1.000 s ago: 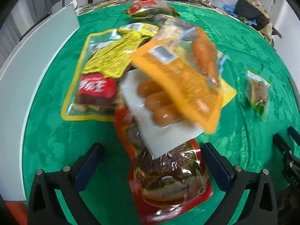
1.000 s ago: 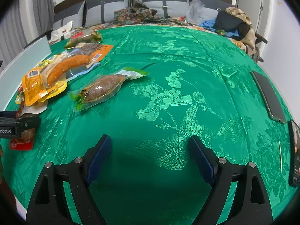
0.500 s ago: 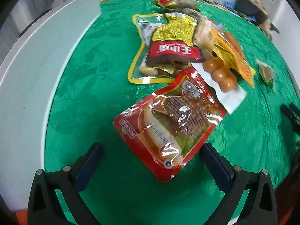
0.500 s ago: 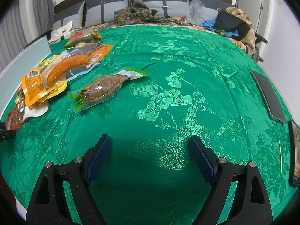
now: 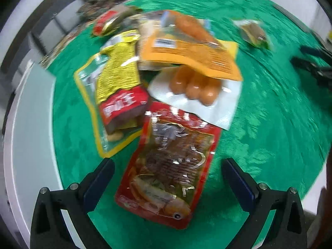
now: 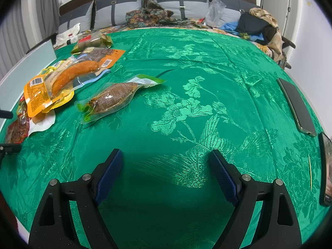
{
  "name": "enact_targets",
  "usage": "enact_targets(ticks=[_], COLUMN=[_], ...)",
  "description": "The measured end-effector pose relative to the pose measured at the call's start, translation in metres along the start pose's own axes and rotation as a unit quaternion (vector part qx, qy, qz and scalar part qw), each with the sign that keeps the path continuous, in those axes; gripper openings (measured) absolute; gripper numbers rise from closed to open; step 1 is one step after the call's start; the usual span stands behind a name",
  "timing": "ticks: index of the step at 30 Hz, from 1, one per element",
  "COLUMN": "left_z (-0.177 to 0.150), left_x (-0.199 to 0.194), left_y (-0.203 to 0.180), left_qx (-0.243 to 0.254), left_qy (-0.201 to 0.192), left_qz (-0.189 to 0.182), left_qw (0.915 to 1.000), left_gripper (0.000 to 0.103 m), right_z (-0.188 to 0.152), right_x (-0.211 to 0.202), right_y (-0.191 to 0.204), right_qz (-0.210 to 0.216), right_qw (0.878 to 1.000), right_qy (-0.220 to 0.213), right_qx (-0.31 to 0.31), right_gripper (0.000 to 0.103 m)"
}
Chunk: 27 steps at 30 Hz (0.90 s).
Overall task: Organize snacks
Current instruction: 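Lower the left tool over the red fish-snack pouch and align fingers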
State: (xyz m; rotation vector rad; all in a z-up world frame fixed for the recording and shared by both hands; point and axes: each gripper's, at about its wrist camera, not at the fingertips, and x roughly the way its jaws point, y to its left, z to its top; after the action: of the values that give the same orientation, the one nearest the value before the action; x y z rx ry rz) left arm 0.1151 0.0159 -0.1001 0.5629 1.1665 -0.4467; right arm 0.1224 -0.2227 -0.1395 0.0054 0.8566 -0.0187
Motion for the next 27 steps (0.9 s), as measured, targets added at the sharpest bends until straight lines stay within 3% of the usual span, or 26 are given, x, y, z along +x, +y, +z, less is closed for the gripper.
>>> enact_targets(ticks=[5, 9, 14, 21, 24, 27], left_z=[-0.012, -0.027, -0.03, -0.012, -0.011, -0.001], left_x=[-0.007, -0.018, -0.034, -0.045, -0.045, -0.034], left_y=[-0.021, -0.038, -0.028, 0.008, 0.016, 0.02], left_qx=[0.033, 0.076, 0.078, 0.012, -0.001, -0.005], left_qy=[0.028, 0.039, 0.031, 0.0, -0.005, -0.005], left_qz=[-0.087, -0.113, -0.106, -0.088, -0.06, -0.076], left_qw=[0.9953, 0.99, 0.9908, 0.9961, 0.9982, 0.9971], left_gripper=[0.103, 0.103, 0.103, 0.103, 0.103, 0.103], right_z=[0.0, 0.0, 0.0, 0.0, 0.0, 0.0], right_x=[0.0, 0.0, 0.0, 0.0, 0.0, 0.0], right_y=[0.0, 0.0, 0.0, 0.0, 0.0, 0.0], right_qz=[0.0, 0.0, 0.0, 0.0, 0.0, 0.0], right_qw=[1.0, 1.0, 1.0, 1.0, 1.0, 1.0], right_qy=[0.0, 0.0, 0.0, 0.0, 0.0, 0.0], right_qx=[0.0, 0.0, 0.0, 0.0, 0.0, 0.0], right_gripper=[0.088, 0.088, 0.088, 0.088, 0.088, 0.088])
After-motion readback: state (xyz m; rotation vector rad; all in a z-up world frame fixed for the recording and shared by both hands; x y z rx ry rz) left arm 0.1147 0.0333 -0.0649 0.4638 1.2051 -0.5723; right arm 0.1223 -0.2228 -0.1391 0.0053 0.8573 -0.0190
